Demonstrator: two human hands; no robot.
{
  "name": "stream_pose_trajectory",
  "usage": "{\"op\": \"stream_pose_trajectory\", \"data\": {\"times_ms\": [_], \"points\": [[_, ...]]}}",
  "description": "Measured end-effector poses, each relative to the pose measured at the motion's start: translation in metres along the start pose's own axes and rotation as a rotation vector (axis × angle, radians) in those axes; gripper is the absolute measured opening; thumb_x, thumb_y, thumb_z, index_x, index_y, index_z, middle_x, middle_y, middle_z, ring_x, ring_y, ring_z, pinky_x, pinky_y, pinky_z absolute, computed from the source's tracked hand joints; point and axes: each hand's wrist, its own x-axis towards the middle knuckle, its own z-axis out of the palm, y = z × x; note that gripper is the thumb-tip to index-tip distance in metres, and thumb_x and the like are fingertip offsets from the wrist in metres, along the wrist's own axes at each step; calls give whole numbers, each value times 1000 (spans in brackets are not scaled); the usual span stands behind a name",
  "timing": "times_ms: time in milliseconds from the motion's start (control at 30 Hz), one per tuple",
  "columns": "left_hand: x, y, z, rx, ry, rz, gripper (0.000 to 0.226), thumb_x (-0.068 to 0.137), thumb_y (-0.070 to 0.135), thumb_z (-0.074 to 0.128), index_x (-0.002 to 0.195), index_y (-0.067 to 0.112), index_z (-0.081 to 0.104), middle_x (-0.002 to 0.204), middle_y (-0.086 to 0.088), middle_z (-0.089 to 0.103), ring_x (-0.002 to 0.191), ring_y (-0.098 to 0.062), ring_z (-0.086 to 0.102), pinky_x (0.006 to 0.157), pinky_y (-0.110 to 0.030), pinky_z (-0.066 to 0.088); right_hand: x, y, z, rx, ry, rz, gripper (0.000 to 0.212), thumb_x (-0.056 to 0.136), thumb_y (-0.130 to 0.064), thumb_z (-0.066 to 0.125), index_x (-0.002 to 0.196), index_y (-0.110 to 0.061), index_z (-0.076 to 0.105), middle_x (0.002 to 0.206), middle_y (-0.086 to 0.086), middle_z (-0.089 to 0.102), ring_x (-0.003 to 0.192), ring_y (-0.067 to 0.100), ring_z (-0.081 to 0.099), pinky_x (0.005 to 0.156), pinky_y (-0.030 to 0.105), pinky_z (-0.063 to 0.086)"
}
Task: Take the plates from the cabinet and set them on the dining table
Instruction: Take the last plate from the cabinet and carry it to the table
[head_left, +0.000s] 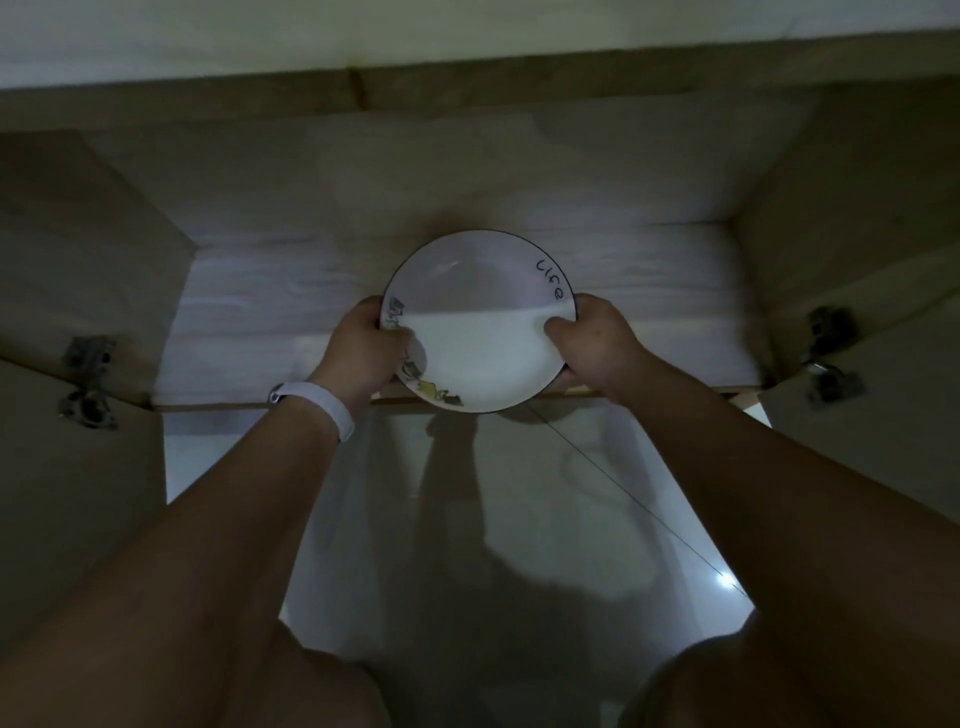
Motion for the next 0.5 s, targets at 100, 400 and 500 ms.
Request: {"op": "stream_pose_trajectory", "data": {"times_ms": [100,400,500], "points": [[-10,5,6,-33,6,9,29,86,1,49,86,27,61,99,-11,68,95,-33,66,74,-46,59,-6,4,-2,-27,72,-5,28,88,-15,52,113,-9,64,106,10,68,95,30,67,77,50,60],[-81,35,19,20,16,-44,24,83,4,49,93,22,61,94,-1,66,93,-26,63,77,-35,54,-87,1,-21,-12,244,118,14,84,-16,54,97,-14,57,86,1,60,81,21,58,70,34,50],[-128,62,8,-26,-69,-91,26,87,-2,46,97,15,63,91,0,67,89,-25,64,70,-36,56,-138,-14,-41,-55,197,191,19,80,-16,50,97,-11,56,82,4,59,71,21,55,59,30,44]]}}
